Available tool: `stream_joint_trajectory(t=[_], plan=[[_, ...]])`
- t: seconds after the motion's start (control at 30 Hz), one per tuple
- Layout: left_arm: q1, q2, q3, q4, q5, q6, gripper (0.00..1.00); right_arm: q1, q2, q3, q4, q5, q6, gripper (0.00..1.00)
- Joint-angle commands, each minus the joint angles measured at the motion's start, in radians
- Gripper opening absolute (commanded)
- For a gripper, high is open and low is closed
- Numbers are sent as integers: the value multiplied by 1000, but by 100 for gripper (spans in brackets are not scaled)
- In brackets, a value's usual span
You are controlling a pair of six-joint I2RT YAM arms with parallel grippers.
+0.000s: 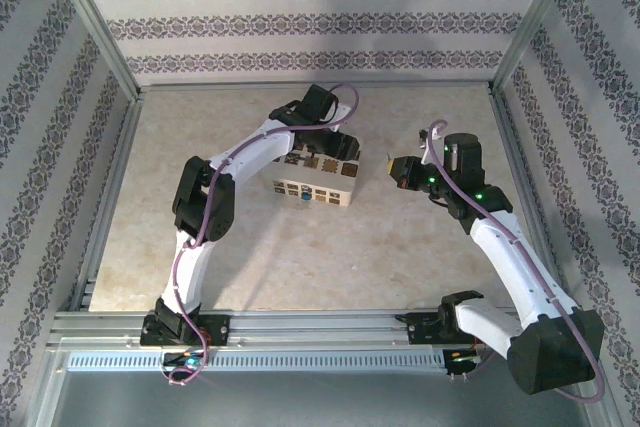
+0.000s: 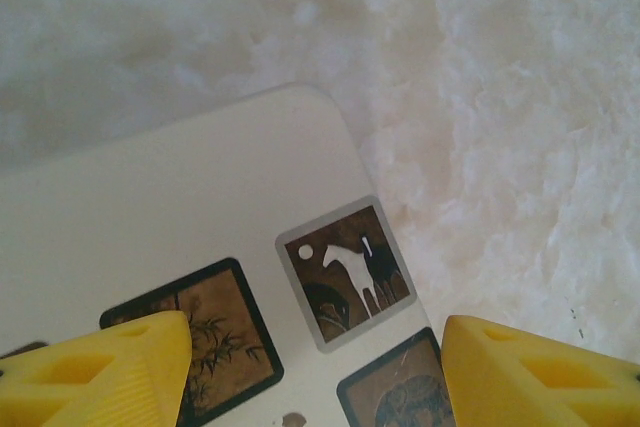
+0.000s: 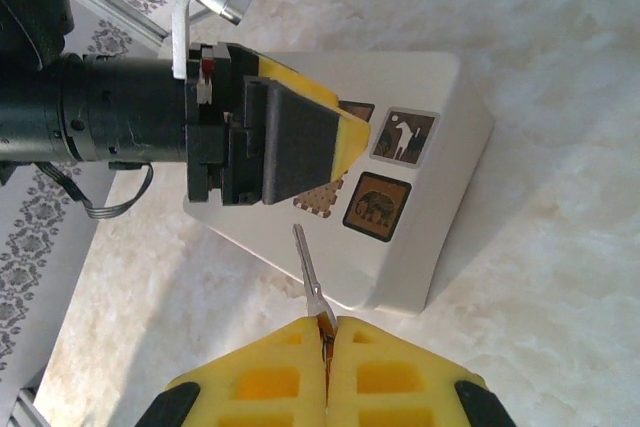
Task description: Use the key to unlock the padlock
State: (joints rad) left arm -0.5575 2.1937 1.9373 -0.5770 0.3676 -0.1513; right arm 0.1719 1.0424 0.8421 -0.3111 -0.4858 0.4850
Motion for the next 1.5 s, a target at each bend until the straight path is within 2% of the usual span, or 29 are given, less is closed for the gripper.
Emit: stream_joint_trajectory(t=[0.0, 0.83, 1.07, 1.23, 1.47], plan=[[-22, 43, 66, -101, -2, 42, 67, -7, -7, -12, -9, 16, -20, 0], [-107, 81, 95, -120, 72, 62, 67, -26, 1, -20, -34, 18, -29, 0], [-105, -14, 79, -94, 72, 66, 68, -27, 0, -20, -31, 0, -26, 0], [-99, -174, -80, -1, 36, 70, 69, -23, 13, -17, -10, -37, -26, 0], [-48, -522, -558, 296, -12, 1, 72, 27, 64, -6, 29, -65, -29, 0]])
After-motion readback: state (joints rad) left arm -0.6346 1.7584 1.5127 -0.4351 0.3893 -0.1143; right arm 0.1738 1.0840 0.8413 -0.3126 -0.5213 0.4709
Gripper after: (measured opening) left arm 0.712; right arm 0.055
